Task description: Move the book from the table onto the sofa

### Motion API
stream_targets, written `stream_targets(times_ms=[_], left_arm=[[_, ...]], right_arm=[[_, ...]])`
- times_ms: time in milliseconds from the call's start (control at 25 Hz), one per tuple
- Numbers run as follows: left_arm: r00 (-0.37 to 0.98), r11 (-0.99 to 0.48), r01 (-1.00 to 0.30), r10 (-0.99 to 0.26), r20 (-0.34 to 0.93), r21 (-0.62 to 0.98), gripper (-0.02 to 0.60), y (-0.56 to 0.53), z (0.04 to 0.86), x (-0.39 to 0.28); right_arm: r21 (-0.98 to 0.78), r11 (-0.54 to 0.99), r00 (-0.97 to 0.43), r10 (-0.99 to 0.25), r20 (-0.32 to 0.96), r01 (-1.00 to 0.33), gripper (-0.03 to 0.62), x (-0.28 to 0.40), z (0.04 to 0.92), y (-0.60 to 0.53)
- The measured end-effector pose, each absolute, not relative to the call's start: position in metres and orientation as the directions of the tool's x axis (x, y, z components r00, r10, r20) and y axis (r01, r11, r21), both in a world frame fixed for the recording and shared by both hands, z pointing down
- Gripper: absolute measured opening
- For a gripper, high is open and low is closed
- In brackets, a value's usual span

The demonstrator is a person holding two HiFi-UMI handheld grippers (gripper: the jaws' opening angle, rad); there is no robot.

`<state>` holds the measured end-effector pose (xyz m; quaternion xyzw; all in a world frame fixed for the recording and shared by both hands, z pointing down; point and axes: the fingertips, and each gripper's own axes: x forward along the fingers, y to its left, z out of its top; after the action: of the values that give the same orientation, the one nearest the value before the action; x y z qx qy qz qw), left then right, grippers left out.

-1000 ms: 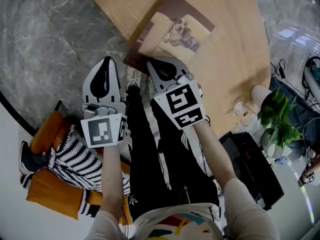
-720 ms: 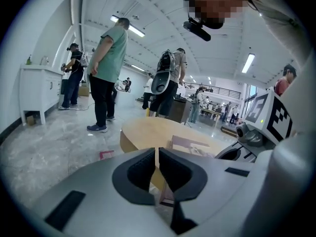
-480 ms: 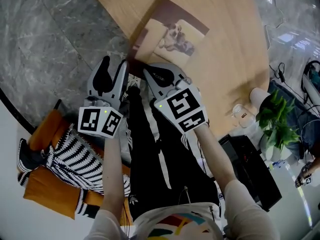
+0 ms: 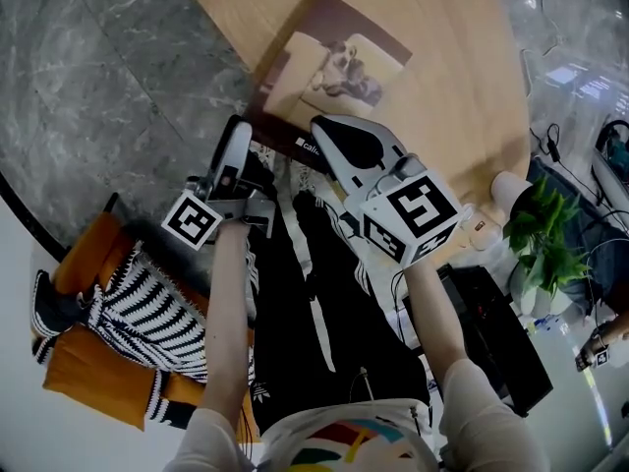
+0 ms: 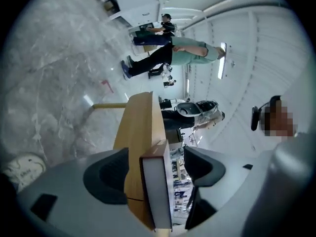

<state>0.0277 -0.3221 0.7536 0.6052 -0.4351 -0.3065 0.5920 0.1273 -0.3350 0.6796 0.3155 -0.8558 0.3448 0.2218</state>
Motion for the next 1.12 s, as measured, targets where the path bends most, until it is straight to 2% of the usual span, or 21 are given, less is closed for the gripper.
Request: stream_targets(times_ms=[160,400,480,640,800,1120], left_arm=[[0.439,0.089,-0.036,-0.894,0.096,0.995,0.332,-0.323,0.76,0.047],[0.473,0.091,-0.01,-0.877,0.085,0.996,0.327,-0.329,0.764,0.068],[0.472,0.08,-0.061,-0.876,0.1,0.995,0.163,-0.332,0.759,0.068],[0.478,0.055,-0.109,-0.873,0.101,0.992,0.155,-0.335,0.748,0.069],[0.438,0.056,-0.096,-0.894,0.093,0.994,0.153,-0.337,0.733,0.063],[0.362,-0.049,-0.093,-0.932,-0.012,0.994,0.152,-0.365,0.658,0.04]], right_arm=[[-0.475,0.542,-0.709,-0.395,0.584,-0.693,0.008,0.132,0.68,-0.333],[-0.498,0.531,-0.72,-0.396,0.57,-0.686,0.008,0.132,0.677,-0.329],[-0.5,0.536,-0.725,-0.393,0.565,-0.68,0.008,0.131,0.675,-0.33],[-0.504,0.537,-0.73,-0.395,0.558,-0.676,0.008,0.132,0.671,-0.333],[-0.498,0.549,-0.735,-0.404,0.544,-0.671,0.008,0.132,0.658,-0.34],[-0.45,0.585,-0.734,-0.465,0.495,-0.674,0.008,0.128,0.601,-0.359]])
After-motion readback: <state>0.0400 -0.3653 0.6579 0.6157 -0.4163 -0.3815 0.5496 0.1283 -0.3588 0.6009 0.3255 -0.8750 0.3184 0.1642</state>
